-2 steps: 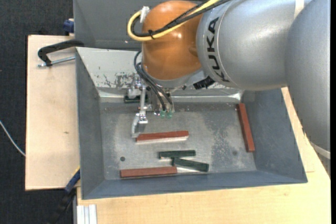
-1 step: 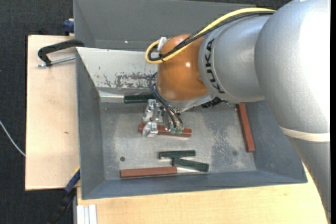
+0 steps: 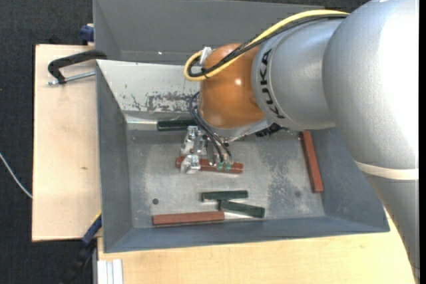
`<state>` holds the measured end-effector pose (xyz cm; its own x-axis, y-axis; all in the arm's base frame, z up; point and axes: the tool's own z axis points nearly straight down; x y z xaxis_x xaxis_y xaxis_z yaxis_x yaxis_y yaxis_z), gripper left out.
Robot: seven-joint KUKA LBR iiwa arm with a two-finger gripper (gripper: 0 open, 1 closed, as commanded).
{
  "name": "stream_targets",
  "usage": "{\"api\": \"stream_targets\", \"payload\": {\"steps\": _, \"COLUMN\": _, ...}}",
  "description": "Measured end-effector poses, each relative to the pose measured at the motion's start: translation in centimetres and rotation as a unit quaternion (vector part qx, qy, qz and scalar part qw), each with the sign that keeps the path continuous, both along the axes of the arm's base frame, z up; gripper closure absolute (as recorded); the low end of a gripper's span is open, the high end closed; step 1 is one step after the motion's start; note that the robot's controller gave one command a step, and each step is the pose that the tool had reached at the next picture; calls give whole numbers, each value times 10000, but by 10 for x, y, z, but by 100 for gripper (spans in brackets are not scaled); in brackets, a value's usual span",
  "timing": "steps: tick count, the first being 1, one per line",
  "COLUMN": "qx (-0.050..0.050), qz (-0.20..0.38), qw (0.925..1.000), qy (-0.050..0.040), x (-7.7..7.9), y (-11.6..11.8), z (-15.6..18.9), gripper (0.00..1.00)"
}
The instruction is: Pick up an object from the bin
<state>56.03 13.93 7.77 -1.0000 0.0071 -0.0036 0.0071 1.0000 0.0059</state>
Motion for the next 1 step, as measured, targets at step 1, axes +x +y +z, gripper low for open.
{"api": "stream_targets", "payload": {"steps": 1, "qx": -10, "qz": 1104, "qw": 9939, "qy": -55, "x": -7, "y": 47, "z": 172, "gripper": 100}}
